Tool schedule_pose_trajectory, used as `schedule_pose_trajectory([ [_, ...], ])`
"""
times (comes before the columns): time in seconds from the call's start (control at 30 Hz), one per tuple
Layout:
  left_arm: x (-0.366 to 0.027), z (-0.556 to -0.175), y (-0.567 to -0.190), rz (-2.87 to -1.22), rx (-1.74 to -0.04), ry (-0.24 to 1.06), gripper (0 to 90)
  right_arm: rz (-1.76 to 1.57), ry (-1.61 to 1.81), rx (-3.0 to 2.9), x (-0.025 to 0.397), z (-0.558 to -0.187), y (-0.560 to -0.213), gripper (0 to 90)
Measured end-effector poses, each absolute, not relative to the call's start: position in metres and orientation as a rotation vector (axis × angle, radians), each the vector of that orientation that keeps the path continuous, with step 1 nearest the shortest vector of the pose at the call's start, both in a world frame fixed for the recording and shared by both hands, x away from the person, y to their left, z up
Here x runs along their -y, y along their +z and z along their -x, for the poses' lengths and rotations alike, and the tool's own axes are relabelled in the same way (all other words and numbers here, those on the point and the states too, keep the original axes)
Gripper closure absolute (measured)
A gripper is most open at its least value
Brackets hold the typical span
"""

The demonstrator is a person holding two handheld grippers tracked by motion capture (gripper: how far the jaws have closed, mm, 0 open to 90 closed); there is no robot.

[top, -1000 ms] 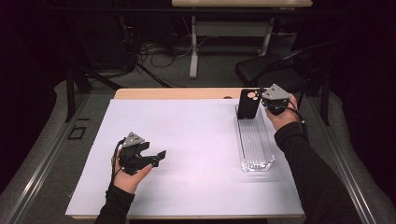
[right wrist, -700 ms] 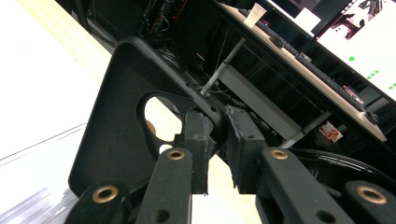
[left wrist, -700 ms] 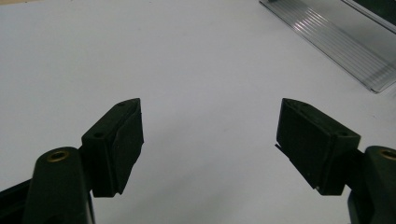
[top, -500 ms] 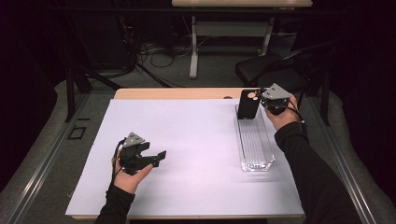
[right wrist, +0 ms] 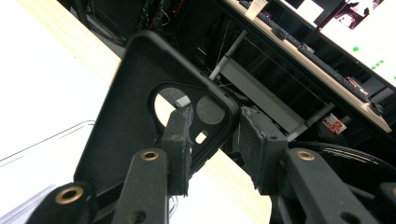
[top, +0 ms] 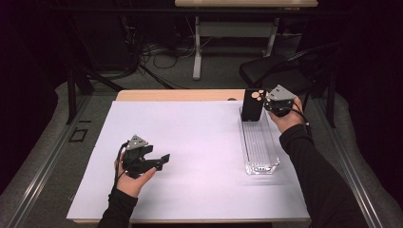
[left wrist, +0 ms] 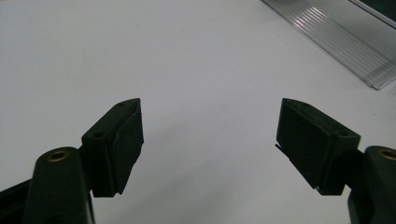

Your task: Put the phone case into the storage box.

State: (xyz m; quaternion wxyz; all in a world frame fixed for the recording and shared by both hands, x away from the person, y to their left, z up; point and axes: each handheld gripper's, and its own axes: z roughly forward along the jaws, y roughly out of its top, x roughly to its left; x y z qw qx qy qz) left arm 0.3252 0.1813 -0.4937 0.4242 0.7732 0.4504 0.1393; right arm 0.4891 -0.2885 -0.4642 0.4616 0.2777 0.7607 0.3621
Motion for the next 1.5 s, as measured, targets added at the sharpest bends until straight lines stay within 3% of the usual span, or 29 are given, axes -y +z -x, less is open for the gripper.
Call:
schedule_pose_trajectory([
  [1.13, -0.184, -0.325, -0.493, -1.931, -1.131, 0.350, 23.7, -0.739, 0.849, -1.886, 0.286, -0.477, -0.453, 50.3],
  [1.5, -0.183, -0.325, -0.493, -1.925, -1.132, 0.351, 23.7, -0.804, 0.891, -1.872, 0.286, -0.471, -0.446, 40.9],
])
